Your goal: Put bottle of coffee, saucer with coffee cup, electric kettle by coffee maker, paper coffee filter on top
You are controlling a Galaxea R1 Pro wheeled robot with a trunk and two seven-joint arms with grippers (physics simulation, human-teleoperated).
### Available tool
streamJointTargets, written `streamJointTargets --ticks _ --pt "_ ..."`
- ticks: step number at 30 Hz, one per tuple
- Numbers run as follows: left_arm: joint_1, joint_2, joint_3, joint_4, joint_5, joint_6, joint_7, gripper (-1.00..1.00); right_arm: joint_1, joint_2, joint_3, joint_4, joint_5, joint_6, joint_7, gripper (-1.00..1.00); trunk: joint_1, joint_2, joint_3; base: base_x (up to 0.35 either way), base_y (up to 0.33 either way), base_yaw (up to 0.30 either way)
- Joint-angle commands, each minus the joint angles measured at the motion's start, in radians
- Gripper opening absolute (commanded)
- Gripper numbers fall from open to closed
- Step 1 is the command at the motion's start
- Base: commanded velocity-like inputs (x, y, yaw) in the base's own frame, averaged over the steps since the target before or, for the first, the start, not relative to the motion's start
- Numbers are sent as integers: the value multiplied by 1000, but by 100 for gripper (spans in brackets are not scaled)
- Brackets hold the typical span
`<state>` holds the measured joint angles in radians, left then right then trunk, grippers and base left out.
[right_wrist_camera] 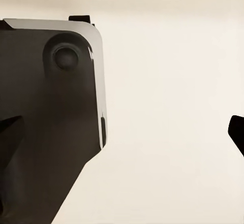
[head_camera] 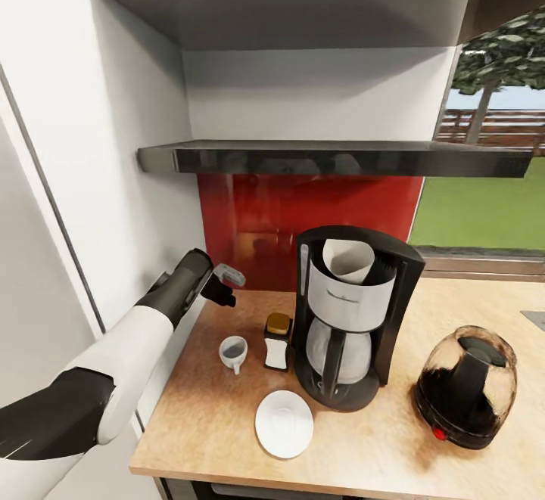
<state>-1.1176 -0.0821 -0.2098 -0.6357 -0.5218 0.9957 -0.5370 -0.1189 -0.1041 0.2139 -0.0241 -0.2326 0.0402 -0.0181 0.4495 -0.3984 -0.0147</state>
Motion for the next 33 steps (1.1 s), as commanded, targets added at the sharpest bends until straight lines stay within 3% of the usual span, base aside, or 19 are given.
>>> streamJointTargets --ticks 1,10,13,26,33 --pt "-1 1 -2 -1 -10 2 -9 100 0 0 9 -2 -9 4 -2 100 1 -2 -2 0 0 -7" --pt "-1 16 -3 1 -30 0 -11 100 -1 -6 11 -2 -7 3 0 100 1 -2 -2 0 0 0" --pt "37 18 -3 1 -48 -13 -9 100 0 -8 12 -1 -7 3 0 100 1 -2 -2 0 0 0" --pt "61 17 -3 1 -49 -35 -5 100 0 -8 12 0 -7 2 0 100 1 -2 -2 0 0 0" --pt "86 12 0 0 -47 -37 31 100 2 -8 12 1 -7 3 2 100 1 -2 -2 0 0 0"
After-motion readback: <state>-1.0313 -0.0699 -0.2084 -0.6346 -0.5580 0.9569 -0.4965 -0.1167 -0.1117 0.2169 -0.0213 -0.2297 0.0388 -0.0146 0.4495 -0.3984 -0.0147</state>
